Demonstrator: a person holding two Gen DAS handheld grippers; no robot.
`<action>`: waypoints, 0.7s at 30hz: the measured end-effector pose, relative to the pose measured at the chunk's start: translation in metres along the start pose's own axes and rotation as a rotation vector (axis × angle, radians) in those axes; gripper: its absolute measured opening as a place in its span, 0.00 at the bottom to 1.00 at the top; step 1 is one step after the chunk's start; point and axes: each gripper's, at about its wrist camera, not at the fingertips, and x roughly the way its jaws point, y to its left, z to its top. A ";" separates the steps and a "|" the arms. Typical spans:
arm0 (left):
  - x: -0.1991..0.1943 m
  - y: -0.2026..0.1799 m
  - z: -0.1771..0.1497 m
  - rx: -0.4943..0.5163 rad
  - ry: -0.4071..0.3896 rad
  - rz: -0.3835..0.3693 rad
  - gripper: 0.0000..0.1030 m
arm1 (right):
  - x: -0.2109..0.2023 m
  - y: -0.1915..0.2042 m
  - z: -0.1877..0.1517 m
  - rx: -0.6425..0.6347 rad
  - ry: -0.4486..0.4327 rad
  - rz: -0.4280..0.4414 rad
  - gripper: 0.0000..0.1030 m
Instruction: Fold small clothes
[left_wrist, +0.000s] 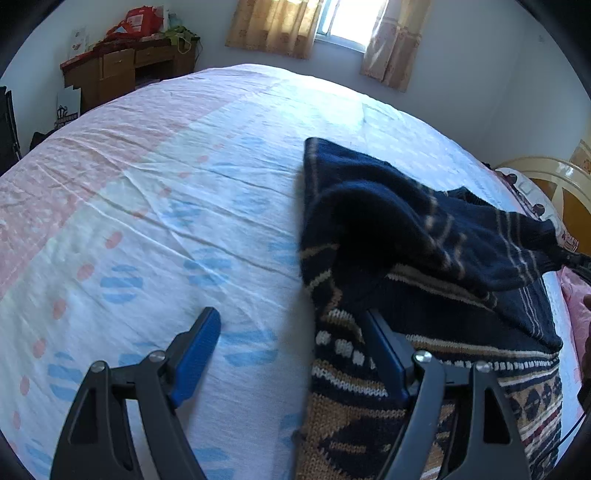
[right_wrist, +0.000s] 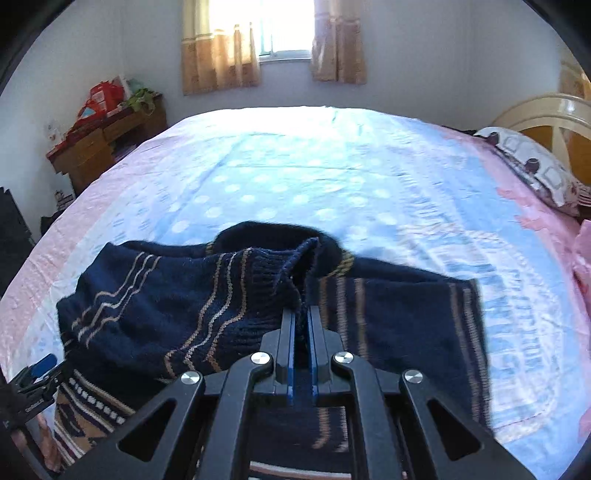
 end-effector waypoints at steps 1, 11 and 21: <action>0.001 0.000 0.000 0.002 0.000 0.002 0.79 | -0.001 -0.008 0.000 0.011 -0.003 -0.013 0.05; 0.007 -0.006 0.002 0.037 0.013 0.013 0.84 | 0.015 -0.065 -0.017 0.088 0.074 -0.120 0.05; -0.004 -0.007 0.002 0.045 -0.012 -0.014 0.88 | 0.053 -0.090 -0.036 0.126 0.120 -0.184 0.05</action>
